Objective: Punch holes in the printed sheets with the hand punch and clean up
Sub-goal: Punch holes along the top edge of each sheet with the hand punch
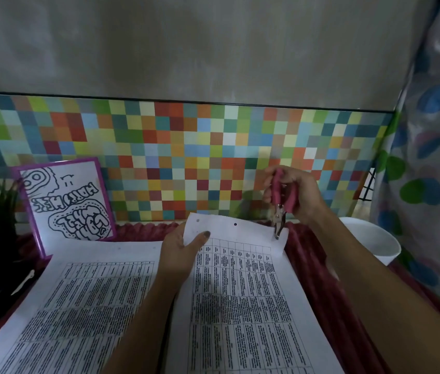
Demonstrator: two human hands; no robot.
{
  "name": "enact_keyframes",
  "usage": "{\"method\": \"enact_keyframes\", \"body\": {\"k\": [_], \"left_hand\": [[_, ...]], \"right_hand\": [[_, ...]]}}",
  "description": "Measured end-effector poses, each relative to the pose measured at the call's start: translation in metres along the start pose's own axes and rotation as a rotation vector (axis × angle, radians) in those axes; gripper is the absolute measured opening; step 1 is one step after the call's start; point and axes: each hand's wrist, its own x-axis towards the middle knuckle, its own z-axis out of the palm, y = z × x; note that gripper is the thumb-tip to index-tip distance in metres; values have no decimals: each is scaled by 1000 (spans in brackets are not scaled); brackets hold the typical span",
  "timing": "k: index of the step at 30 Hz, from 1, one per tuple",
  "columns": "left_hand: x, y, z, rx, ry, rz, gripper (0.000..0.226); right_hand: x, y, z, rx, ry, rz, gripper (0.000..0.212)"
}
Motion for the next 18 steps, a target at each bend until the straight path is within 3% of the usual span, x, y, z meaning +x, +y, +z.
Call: {"method": "enact_keyframes", "body": {"k": [5,14,17,18], "left_hand": [[-1,-2,1,57,48,-31,20],[-2,1,1,221,103,-65,41],[-1,18,4,587,215,60,76],[0,28,8,702,249,162,78]], "right_hand": [[-7,-3,0,-108,-110,52,53],[-8,-9,7,8,105,-82,42],[-10,-12,11,36,125,-99,42],[-11,-13,12,54,126,-102,42]]}}
